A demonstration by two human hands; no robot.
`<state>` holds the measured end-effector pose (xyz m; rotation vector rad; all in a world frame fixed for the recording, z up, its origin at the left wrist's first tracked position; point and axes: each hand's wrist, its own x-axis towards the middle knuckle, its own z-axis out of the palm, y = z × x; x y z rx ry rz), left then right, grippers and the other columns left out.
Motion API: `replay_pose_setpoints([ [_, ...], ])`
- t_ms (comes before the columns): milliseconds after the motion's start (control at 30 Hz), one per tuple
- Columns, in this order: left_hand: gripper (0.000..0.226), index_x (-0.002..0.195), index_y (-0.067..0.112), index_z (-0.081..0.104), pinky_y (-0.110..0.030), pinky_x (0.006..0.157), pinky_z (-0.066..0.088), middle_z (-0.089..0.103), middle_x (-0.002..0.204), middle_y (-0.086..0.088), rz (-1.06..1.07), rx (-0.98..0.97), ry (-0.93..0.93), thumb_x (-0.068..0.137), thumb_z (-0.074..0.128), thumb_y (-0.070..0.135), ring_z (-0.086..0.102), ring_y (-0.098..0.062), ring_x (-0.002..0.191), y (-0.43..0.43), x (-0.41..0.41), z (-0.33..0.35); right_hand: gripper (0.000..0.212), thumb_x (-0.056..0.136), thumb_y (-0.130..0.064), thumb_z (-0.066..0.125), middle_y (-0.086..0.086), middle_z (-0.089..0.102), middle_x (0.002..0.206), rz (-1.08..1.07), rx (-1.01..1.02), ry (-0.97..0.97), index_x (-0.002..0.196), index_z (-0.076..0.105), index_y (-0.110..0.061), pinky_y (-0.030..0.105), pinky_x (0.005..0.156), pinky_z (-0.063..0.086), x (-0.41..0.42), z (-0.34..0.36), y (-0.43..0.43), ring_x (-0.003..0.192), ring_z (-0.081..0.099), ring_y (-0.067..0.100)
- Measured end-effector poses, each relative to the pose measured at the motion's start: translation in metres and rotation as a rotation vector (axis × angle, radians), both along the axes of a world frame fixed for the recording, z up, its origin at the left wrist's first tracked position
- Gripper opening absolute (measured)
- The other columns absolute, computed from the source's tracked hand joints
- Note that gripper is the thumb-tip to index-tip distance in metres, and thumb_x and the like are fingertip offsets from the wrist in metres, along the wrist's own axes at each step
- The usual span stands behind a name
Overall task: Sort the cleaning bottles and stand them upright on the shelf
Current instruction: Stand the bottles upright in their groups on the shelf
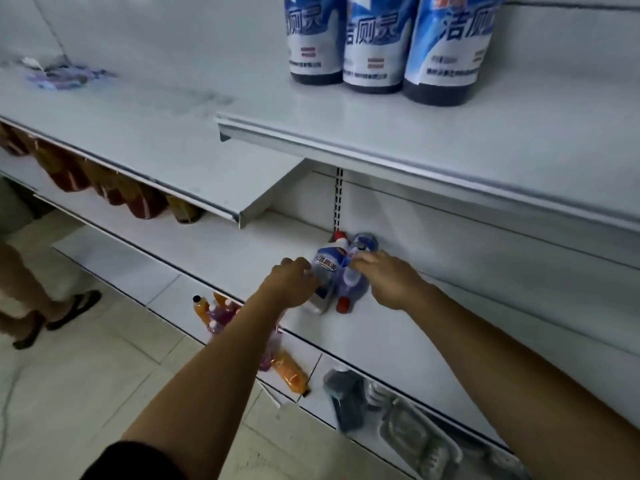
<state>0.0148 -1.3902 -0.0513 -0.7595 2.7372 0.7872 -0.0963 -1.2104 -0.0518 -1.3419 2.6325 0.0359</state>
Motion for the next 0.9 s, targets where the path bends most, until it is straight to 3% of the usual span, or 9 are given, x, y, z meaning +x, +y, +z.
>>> replay_pose_setpoints([
  [133, 0.050, 0.136, 0.012, 0.043, -0.038, 0.092, 0.050, 0.056, 0.130, -0.014, 0.045, 0.135, -0.003, 0.094, 0.059, 0.034, 0.058, -0.030, 0.112, -0.019, -0.028, -0.038, 0.087, 0.083, -0.006, 0.069, -0.006, 0.015, 0.163, 0.101, 0.162, 0.118, 0.153, 0.023, -0.031, 0.043, 0.111, 0.037, -0.026, -0.027, -0.032, 0.148, 0.019, 0.025],
  [200, 0.052, 0.134, 0.012, 0.042, -0.037, 0.090, 0.051, 0.059, 0.126, -0.013, 0.106, 0.195, 0.015, 0.092, 0.063, 0.034, 0.060, -0.029, 0.108, -0.022, -0.043, -0.050, 0.081, 0.082, -0.015, 0.072, -0.004, 0.026, 0.159, 0.120, 0.205, 0.162, 0.150, 0.031, -0.032, 0.047, 0.107, 0.040, -0.037, -0.038, -0.043, 0.144, 0.026, 0.028],
  [300, 0.055, 0.128, 0.013, 0.047, -0.040, 0.090, 0.054, 0.061, 0.115, -0.011, 0.183, 0.102, 0.019, 0.087, 0.066, 0.044, 0.063, -0.027, 0.100, -0.023, -0.059, -0.064, 0.067, 0.080, -0.026, 0.072, 0.001, 0.037, 0.149, 0.166, 0.219, 0.289, 0.141, 0.043, -0.032, 0.048, 0.104, 0.040, -0.046, -0.048, -0.041, 0.134, 0.036, 0.030],
  [433, 0.051, 0.118, 0.012, 0.051, -0.027, 0.066, 0.051, 0.063, 0.098, -0.006, 0.148, 0.146, -0.026, 0.085, 0.070, 0.047, 0.064, -0.020, 0.083, -0.016, -0.071, -0.067, 0.061, 0.066, -0.034, 0.079, 0.005, 0.053, 0.128, 0.157, 0.124, 0.352, 0.121, 0.056, -0.023, 0.042, 0.095, 0.039, -0.047, -0.058, -0.013, 0.119, 0.049, 0.029],
  [500, 0.052, 0.115, 0.013, 0.042, -0.025, 0.059, 0.049, 0.059, 0.100, -0.007, 0.196, 0.237, -0.002, 0.084, 0.074, 0.040, 0.062, -0.021, 0.082, -0.009, -0.074, -0.063, 0.063, 0.065, -0.037, 0.080, 0.004, 0.059, 0.121, 0.100, 0.116, 0.280, 0.119, 0.054, -0.019, 0.038, 0.092, 0.042, -0.041, -0.058, 0.003, 0.113, 0.055, 0.027],
  [600, 0.055, 0.111, 0.015, 0.032, -0.029, 0.064, 0.052, 0.056, 0.101, -0.007, 0.256, 0.383, 0.040, 0.082, 0.078, 0.025, 0.061, -0.021, 0.081, 0.004, -0.069, -0.062, 0.073, 0.071, -0.046, 0.076, 0.005, 0.064, 0.116, -0.155, 0.110, 0.038, 0.129, 0.043, -0.016, 0.031, 0.086, 0.047, -0.029, -0.059, 0.032, 0.103, 0.062, 0.025],
  [667, 0.058, 0.114, 0.016, 0.037, -0.030, 0.059, 0.054, 0.059, 0.099, -0.007, 0.277, 0.490, 0.058, 0.078, 0.081, 0.023, 0.064, -0.020, 0.076, 0.012, -0.060, -0.063, 0.068, 0.071, -0.049, 0.075, 0.003, 0.066, 0.110, -0.361, 0.018, -0.096, 0.124, 0.044, -0.019, 0.030, 0.078, 0.053, -0.020, -0.065, 0.053, 0.093, 0.064, 0.022],
  [767, 0.055, 0.113, 0.015, 0.047, -0.032, 0.059, 0.056, 0.065, 0.098, -0.007, 0.326, 0.578, 0.128, 0.074, 0.084, 0.028, 0.068, -0.021, 0.079, 0.031, -0.042, -0.062, 0.072, 0.069, -0.058, 0.076, 0.003, 0.068, 0.113, -0.589, -0.055, -0.208, 0.123, 0.049, -0.018, 0.032, 0.083, 0.054, -0.008, -0.069, 0.076, 0.097, 0.065, 0.022],
  [900, 0.045, 0.108, 0.014, 0.058, -0.039, 0.075, 0.060, 0.070, 0.102, -0.010, 0.330, 0.696, 0.248, 0.076, 0.082, 0.035, 0.071, -0.025, 0.086, 0.066, -0.020, -0.053, 0.067, 0.070, -0.058, 0.078, 0.006, 0.069, 0.108, -0.860, -0.356, -0.510, 0.117, 0.057, -0.015, 0.036, 0.087, 0.053, 0.008, -0.060, 0.093, 0.095, 0.066, 0.026],
])
